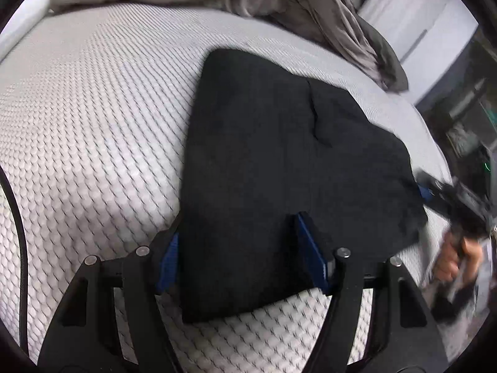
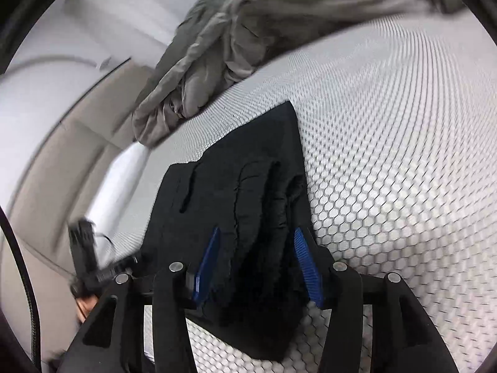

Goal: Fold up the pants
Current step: 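Pinch the folded pants' edge with the right tool and press it flat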

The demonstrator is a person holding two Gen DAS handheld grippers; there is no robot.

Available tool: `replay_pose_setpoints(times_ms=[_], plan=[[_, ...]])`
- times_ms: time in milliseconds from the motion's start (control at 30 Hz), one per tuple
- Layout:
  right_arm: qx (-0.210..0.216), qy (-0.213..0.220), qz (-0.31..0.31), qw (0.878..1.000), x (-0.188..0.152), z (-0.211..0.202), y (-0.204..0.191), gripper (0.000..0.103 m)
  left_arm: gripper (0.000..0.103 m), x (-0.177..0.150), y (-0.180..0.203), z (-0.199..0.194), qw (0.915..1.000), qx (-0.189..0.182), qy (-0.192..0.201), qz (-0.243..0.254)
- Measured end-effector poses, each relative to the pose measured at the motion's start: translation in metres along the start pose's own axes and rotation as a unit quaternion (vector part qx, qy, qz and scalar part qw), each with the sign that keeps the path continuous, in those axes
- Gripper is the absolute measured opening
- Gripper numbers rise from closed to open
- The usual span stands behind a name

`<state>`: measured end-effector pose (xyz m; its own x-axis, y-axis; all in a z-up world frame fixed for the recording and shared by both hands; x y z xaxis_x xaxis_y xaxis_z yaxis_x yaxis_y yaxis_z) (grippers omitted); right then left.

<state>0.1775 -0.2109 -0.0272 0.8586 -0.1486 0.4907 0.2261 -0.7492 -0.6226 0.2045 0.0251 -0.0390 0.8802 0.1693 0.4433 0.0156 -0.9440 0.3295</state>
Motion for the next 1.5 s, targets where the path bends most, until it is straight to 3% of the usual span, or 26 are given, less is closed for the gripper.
replay_pose_setpoints(times_ms=[133,300,433,567,700,733,833,1033,1100,1133,1167,1267,1300,1333,1367,1500], plan=[[-0.041,-0.001,-0.002,0.999,0.005,0.004,0.009,0.051,0.065,-0.012,0.01,-0.008,0.9989,0.004,-0.004,0.046],[-0.061,0.017,-0.073,0.995,0.006,0.0,-0.02,0.051,0.065,-0.002,0.002,-0.037,0.9953,0.044,0.076,0.042],[-0.05,0.033,-0.061,0.996,0.015,0.01,-0.019,0.051,0.065,-0.003,0.005,-0.028,0.9974,0.028,0.055,0.037],[0.034,0.037,0.026,0.998,0.032,0.02,-0.002,0.051,0.065,-0.006,0.013,-0.009,0.9968,0.045,0.039,0.053],[0.105,0.053,0.069,0.991,0.042,0.019,-0.001,0.051,0.065,0.0,0.012,-0.008,0.9973,0.04,0.039,0.047],[0.108,0.053,0.067,0.99,0.044,0.019,-0.003,0.051,0.065,0.0,0.013,-0.008,0.9974,0.039,0.038,0.046],[0.047,0.052,0.043,0.997,0.047,0.024,-0.003,0.051,0.065,-0.003,0.014,-0.011,0.9974,0.041,0.038,0.046],[0.078,0.031,0.055,0.995,0.051,0.044,-0.002,0.051,0.065,0.001,0.015,-0.006,0.9973,0.045,0.036,0.045],[0.102,0.028,0.057,0.993,0.052,0.047,-0.006,0.034,0.066,0.003,0.013,-0.004,0.9974,0.045,0.036,0.044],[0.083,0.034,0.034,0.995,0.054,0.046,-0.013,0.014,0.066,0.004,0.013,-0.003,0.9974,0.044,0.036,0.044],[0.062,0.037,0.013,0.997,0.054,0.044,-0.017,0.013,0.066,0.006,0.012,-0.001,0.9974,0.043,0.036,0.045],[0.023,0.055,-0.05,0.997,0.055,0.039,-0.035,0.012,0.067,0.007,0.012,0.001,0.9971,0.046,0.037,0.048],[-0.024,0.049,-0.067,0.996,0.055,0.044,-0.031,0.013,0.068,0.006,0.012,0.001,0.9971,0.045,0.037,0.049],[-0.076,0.036,-0.077,0.993,0.053,0.053,-0.022,0.022,0.068,0.005,0.013,0.001,0.9969,0.047,0.037,0.051],[-0.096,0.008,-0.057,0.994,0.048,0.067,-0.007,0.025,0.068,0.006,0.013,0.001,0.9967,0.049,0.039,0.053],[-0.035,0.013,0.002,0.999,0.045,0.044,-0.003,0.038,0.068,0.009,0.012,-0.002,0.9967,0.052,0.041,0.045]])
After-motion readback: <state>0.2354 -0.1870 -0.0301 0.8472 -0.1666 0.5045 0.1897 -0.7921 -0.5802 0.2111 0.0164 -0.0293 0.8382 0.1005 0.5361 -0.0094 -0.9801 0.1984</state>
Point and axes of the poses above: each gripper's, at about its wrist camera, not at the fingertips, and z roughly the way its jaws point, y to its right, x to its top, the point moved 5 cm from there along z, roughly the way its jaws point, and after that the axes turned 2 degrees about x, right-handed, at the moved point
